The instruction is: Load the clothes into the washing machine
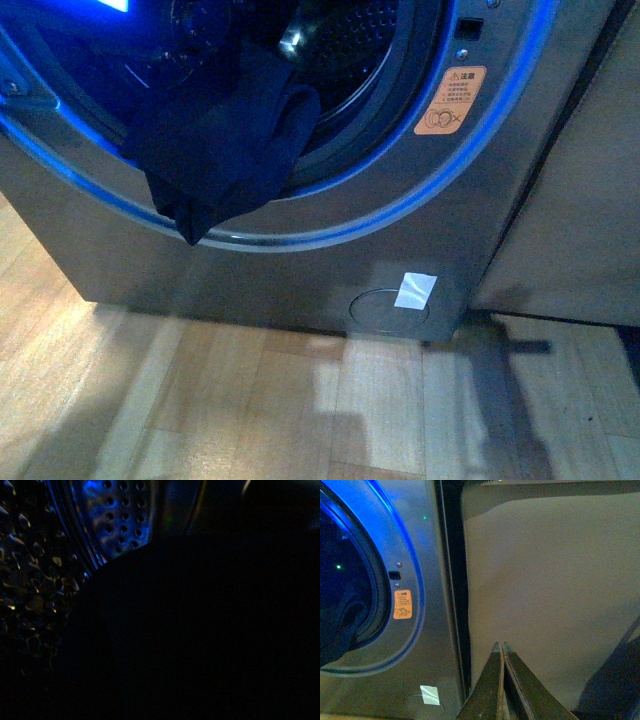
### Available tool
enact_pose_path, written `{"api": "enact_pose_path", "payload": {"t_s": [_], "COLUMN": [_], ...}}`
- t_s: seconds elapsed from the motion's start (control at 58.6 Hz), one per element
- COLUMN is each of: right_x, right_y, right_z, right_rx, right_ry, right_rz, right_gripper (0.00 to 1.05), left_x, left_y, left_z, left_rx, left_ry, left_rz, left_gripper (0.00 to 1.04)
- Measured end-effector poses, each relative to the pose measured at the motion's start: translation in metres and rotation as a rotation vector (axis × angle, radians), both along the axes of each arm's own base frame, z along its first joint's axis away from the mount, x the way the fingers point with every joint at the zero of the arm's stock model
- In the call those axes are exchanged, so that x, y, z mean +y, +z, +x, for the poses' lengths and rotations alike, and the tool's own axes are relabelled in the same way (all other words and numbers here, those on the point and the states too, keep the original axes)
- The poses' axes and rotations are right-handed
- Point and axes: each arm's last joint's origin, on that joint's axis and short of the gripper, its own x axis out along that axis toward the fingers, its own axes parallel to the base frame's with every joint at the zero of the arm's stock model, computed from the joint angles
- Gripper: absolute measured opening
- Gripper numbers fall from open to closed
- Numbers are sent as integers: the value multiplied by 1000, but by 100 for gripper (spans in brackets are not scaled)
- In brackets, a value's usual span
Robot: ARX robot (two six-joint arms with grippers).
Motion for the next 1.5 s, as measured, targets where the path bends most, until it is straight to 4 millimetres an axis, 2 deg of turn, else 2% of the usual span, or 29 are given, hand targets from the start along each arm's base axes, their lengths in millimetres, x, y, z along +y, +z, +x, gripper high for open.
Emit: {"api": "enact_pose_path", "payload": {"t_s": [0.034, 0.154, 0.342, 0.461, 0.529, 0.683, 0.751, 0.803, 0.837, 0.99, 1.076, 1.264, 1.332, 1.4, 1.503], "right_x": [0, 0, 0, 0, 0, 0, 0, 0, 0, 0, 0, 0, 0, 0, 0], "right_y": [0, 0, 0, 0, 0, 0, 0, 0, 0, 0, 0, 0, 0, 0, 0], "right_z": [0, 0, 0, 0, 0, 0, 0, 0, 0, 0, 0, 0, 0, 0, 0], "right_rx": [0, 0, -1, -1, -1, -1, -1, -1, -1, -1, -1, -1, -1, -1, -1], "right_ry": [0, 0, 0, 0, 0, 0, 0, 0, 0, 0, 0, 0, 0, 0, 0], "right_rz": [0, 0, 0, 0, 0, 0, 0, 0, 0, 0, 0, 0, 0, 0, 0], "right_gripper": [2, 2, 2, 2, 2, 2, 2, 2, 2, 2, 2, 2, 2, 2, 2], "left_x": [0, 0, -1, 0, 1, 4, 4, 3, 3, 4, 7, 14, 17, 19, 27], "left_y": [-1, -5, -37, -34, -23, 6, 18, 27, 25, 25, 31, 64, 78, 91, 109], "left_z": [0, -4, -23, -33, -43, -66, -82, -103, -118, -160, -184, -248, -280, -305, -344], "left_rx": [1, 44, 191, 202, 189, 141, 123, 115, 135, 189, 207, 164, 134, 95, 31], "left_ry": [-11, -90, -148, -175, -191, -220, -253, -281, -301, -363, -394, -480, -523, -537, -338], "left_rz": [-1, -4, 1, -5, -16, -38, -48, -41, -33, -28, -44, -100, -110, -103, -52], "left_gripper": [13, 32, 71, 89, 100, 98, 98, 98, 98, 98, 98, 98, 98, 98, 84]}}
